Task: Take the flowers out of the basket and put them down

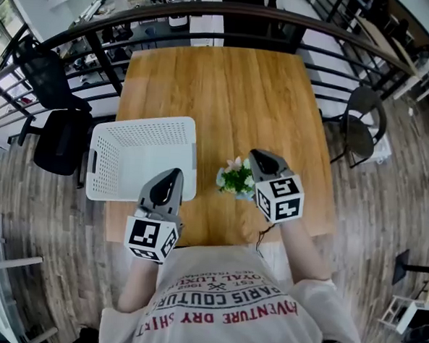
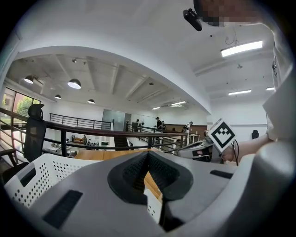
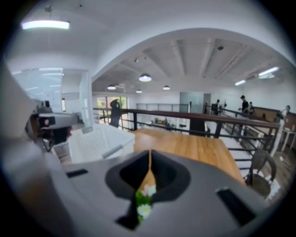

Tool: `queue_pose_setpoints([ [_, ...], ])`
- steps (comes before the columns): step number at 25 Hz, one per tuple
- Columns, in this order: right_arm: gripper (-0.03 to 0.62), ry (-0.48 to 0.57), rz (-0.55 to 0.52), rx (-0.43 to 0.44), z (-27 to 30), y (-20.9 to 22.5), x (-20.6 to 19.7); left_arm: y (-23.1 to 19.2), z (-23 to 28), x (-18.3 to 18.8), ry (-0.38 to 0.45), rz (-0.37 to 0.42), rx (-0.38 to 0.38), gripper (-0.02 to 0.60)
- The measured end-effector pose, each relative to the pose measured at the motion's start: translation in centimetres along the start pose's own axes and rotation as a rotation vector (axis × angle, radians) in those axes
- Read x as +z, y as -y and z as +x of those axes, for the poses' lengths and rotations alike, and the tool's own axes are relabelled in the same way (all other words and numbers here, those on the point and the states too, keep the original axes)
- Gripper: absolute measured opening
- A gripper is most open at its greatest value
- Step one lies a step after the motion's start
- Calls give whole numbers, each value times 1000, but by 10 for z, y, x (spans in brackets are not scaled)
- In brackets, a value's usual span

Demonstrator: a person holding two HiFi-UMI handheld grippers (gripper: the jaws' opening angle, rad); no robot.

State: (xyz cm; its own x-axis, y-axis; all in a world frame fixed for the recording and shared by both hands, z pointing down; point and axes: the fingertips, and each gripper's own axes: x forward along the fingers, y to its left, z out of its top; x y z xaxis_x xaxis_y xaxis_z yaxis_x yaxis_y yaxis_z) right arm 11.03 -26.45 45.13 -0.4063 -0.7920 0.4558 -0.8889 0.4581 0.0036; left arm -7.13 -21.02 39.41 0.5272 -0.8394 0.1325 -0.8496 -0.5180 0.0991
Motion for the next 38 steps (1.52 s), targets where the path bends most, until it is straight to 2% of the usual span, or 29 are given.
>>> queue_pose_setpoints([
  [6, 35, 243, -53, 78, -21, -63, 33, -18, -11, 4, 7, 8, -3, 26],
  [17, 30, 380, -73, 87, -25, -105, 45, -51, -28, 2, 6, -11, 36, 26],
  [24, 28, 407, -97, 59, -30, -108, 53, -51, -29, 6, 15, -3, 30, 26],
  [38, 28, 389, -95, 93, -30, -114, 50, -44, -33, 5, 22, 2, 27, 26],
])
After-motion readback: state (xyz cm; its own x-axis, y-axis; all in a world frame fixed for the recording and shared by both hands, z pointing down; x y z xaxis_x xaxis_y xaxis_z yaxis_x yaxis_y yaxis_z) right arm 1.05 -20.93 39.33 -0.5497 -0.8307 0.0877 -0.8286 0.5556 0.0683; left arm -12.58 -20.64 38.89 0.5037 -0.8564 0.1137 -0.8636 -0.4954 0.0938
